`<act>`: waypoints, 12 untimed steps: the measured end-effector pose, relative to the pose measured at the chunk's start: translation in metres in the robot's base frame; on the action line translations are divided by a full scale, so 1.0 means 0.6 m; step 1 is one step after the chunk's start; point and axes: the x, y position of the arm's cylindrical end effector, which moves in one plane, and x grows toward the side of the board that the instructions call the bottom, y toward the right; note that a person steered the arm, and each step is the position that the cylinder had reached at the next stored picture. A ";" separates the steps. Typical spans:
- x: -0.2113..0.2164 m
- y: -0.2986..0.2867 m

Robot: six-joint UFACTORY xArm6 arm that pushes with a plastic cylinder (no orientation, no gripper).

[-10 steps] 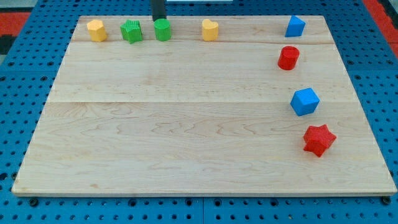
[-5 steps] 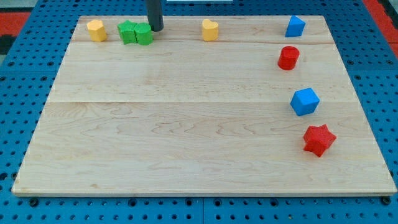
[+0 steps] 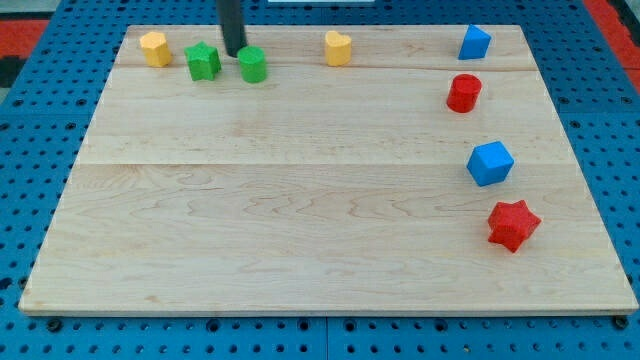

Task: Move green blocks diagonally below

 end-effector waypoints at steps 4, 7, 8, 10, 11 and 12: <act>-0.059 -0.107; 0.056 -0.052; 0.078 -0.003; 0.082 0.006; 0.062 0.019; 0.058 0.036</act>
